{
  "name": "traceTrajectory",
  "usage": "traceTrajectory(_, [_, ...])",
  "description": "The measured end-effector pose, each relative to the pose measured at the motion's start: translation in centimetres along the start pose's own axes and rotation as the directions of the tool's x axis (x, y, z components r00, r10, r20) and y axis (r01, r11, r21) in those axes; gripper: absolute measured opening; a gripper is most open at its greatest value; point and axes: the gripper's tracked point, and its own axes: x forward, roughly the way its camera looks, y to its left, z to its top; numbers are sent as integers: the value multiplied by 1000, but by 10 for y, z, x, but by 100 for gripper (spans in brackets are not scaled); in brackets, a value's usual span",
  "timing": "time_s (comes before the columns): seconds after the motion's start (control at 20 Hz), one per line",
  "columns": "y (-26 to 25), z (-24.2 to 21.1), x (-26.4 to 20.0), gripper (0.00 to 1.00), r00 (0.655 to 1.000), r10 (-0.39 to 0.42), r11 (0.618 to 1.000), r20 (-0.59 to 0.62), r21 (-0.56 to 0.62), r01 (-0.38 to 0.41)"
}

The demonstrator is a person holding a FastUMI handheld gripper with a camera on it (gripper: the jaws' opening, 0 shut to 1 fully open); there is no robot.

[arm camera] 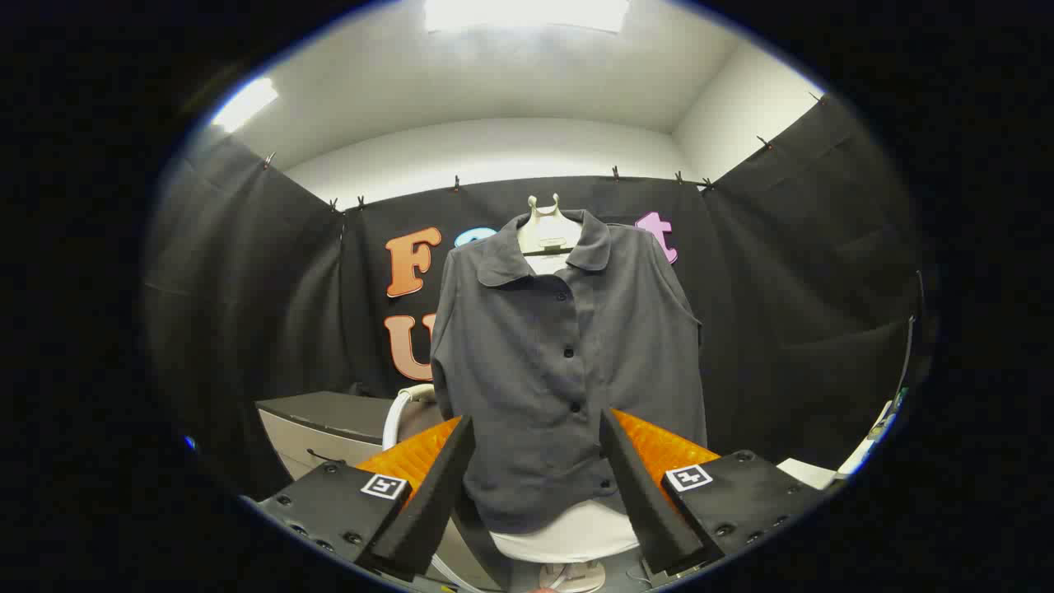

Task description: Iron the clothes twice with a garment steamer, once on the left side and once on the right side.

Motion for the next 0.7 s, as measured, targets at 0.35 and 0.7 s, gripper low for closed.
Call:
traceTrajectory(0.35, [6,-5,6,98,1000,2,1000,-6,4,-2])
traceTrajectory(0.7, [14,-4,12,98,1000,5,1000,-1,-6,-5])
